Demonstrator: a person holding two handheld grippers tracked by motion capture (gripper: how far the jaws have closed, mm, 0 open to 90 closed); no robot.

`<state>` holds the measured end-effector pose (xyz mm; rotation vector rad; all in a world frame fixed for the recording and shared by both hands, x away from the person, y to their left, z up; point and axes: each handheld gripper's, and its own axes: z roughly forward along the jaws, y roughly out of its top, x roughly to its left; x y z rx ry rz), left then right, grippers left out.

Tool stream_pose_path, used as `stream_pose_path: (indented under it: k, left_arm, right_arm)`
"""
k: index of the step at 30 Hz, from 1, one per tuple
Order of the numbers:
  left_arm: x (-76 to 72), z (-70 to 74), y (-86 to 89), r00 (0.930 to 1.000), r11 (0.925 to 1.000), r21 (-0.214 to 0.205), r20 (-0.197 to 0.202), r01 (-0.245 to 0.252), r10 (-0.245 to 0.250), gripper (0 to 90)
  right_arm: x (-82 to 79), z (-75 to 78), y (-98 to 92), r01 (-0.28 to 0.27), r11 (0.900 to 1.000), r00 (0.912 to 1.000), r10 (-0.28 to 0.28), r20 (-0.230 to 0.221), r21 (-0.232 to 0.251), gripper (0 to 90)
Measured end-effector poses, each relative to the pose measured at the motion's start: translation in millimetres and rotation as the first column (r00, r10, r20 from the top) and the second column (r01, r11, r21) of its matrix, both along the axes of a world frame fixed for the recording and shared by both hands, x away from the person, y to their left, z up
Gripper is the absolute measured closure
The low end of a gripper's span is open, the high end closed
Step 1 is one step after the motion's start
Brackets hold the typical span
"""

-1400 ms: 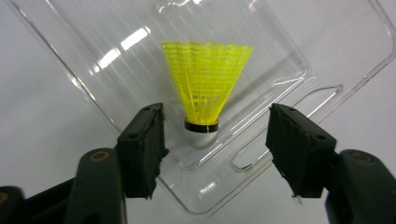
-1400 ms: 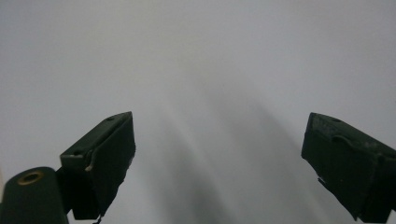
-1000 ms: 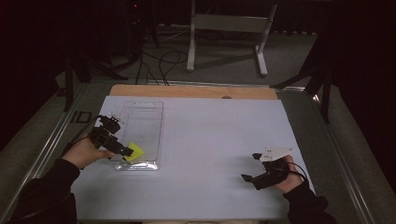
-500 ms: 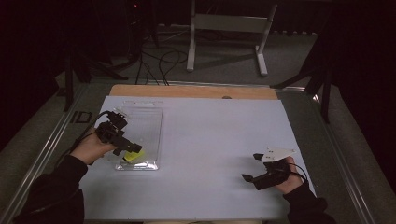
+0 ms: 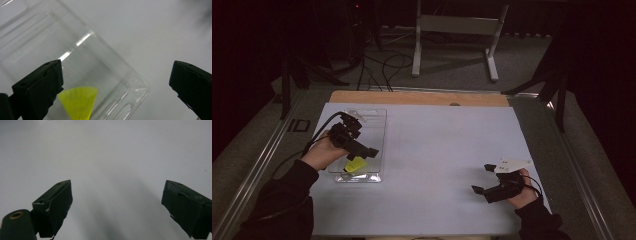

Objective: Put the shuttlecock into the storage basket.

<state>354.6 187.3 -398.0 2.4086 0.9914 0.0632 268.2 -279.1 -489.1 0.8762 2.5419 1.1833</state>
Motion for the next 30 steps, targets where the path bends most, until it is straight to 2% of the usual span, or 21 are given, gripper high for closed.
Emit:
stream_pose_path:
  k: [1,3,6,8,11,13,20,25,30]
  left_arm:
    - [-0.1,0.0,-3.8,1.0000,0.9999,-0.011,0.000,0.008,-0.008,0.1]
    - [0.0,0.4,-10.5,0.9995,0.9997,-0.005,0.021,0.025,-0.024,0.1]
    - [0.4,1.1,-16.3,0.9975,0.9986,-0.014,0.050,0.050,-0.050,0.2]
    - [-1.9,1.1,-21.2,0.9921,0.9971,-0.034,0.107,0.069,-0.065,0.2]
    - [-3.8,-0.1,-28.1,0.9844,0.9941,-0.046,0.151,0.098,-0.090,0.2]
    - [-3.9,-1.4,-33.1,0.9822,0.9926,-0.042,0.155,0.114,-0.106,0.1]
    - [-7.2,-2.5,-49.2,0.9760,0.9863,-0.075,0.173,0.147,-0.132,0.2]
    - [-12.2,-5.2,-61.6,0.9688,0.9773,-0.090,0.176,0.192,-0.174,0.2]
    - [-19.0,-9.1,-74.3,0.9617,0.9629,-0.137,0.180,0.233,-0.207,0.2]
  right_arm:
    - [-0.7,0.4,-0.1,0.002,1.0000,1.0000,-0.002,0.008,-0.002,10.1]
    - [-1.8,1.5,-1.0,0.014,0.9999,0.9996,-0.014,0.026,-0.001,10.1]
    - [-0.8,2.6,-4.2,0.010,0.9997,0.9996,-0.011,0.025,0.024,10.1]
    - [0.6,2.4,-6.0,-0.002,0.9989,0.9999,0.001,0.012,0.048,10.1]
    - [1.4,2.2,-6.9,0.005,0.9989,1.0000,-0.005,0.007,0.047,10.1]
    - [1.3,1.9,-6.6,-0.002,0.9984,1.0000,0.002,-0.001,0.056,10.1]
    - [-0.5,2.0,-3.7,-0.014,0.9984,0.9999,0.014,0.004,0.054,10.3]
    - [-0.2,0.6,-4.0,-0.017,0.9982,0.9998,0.017,-0.009,0.057,10.3]
    - [-1.8,-0.5,-4.7,-0.019,0.9979,0.9997,0.020,-0.013,0.061,10.3]
